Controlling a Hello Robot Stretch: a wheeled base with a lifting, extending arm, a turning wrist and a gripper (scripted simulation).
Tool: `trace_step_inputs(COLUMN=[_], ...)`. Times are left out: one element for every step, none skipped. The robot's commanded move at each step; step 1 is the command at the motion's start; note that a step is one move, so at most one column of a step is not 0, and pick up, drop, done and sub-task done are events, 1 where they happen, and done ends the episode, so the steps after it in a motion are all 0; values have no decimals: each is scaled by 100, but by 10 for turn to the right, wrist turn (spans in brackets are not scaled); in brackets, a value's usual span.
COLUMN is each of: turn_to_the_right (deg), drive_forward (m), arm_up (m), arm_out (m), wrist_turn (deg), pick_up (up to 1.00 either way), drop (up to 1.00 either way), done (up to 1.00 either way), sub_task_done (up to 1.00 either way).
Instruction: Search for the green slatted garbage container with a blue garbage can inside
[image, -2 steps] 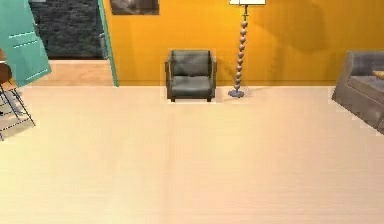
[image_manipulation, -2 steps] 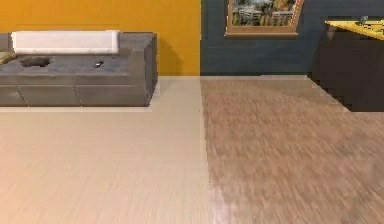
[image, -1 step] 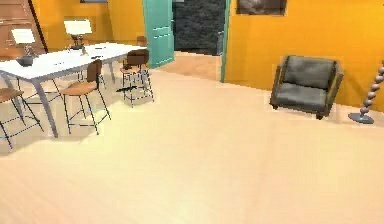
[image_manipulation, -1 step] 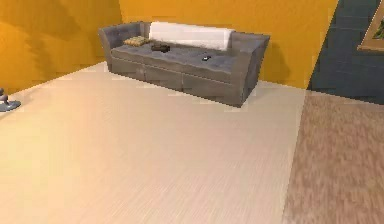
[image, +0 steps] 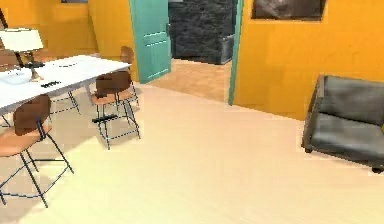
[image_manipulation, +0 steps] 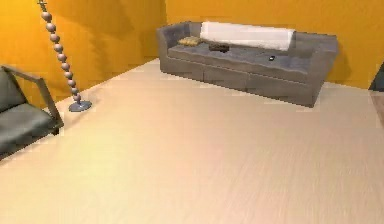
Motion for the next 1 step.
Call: trace_step_inputs(turn_to_the_right=[0], drive_forward=[100], arm_up=[0], arm_out=[0], wrist_turn=[0], pick_up=[0], drop=[0], done=[0], sub_task_done=[0])
